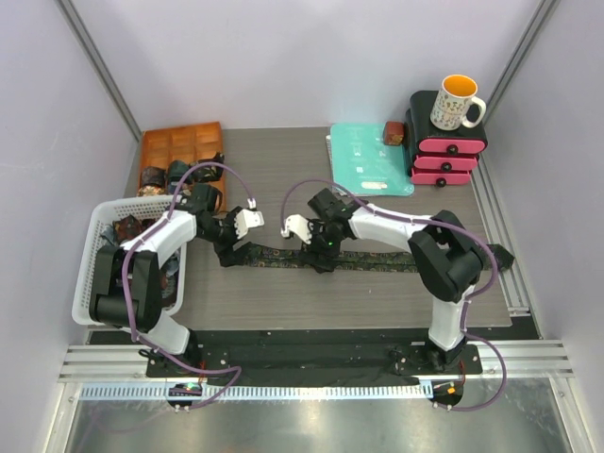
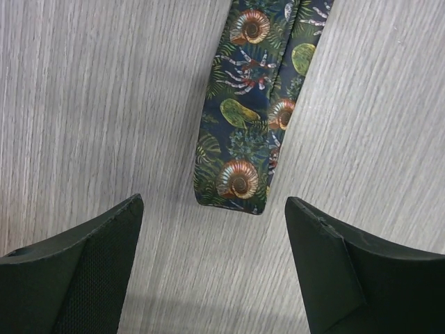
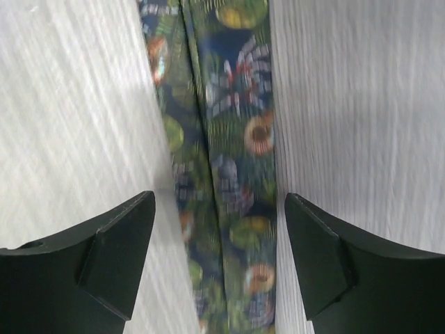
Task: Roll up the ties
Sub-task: Flatten out the tie at the center of the board, then roll the tie at the center of the board.
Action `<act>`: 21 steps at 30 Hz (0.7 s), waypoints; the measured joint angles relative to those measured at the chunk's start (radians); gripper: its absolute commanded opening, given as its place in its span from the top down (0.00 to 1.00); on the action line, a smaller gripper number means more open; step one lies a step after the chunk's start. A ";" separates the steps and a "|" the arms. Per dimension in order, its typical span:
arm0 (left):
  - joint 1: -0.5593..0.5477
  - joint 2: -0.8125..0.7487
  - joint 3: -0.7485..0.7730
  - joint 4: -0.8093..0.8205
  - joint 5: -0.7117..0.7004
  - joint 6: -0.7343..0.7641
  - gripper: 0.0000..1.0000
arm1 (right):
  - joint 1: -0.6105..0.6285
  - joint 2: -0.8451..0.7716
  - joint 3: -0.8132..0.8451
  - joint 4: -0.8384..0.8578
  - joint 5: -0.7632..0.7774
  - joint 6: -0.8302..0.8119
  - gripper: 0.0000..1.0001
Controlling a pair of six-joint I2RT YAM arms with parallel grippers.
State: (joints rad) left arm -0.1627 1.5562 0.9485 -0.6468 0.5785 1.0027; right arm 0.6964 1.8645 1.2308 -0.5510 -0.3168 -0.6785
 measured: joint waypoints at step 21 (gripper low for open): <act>0.000 0.000 -0.029 0.009 0.002 0.045 0.31 | 0.060 -0.021 -0.072 0.161 0.045 0.008 0.25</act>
State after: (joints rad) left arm -0.1623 1.5562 0.9195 -0.6380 0.5808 1.0477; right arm 0.7567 1.8431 1.1591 -0.3904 -0.2722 -0.6701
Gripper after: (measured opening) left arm 0.709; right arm 0.751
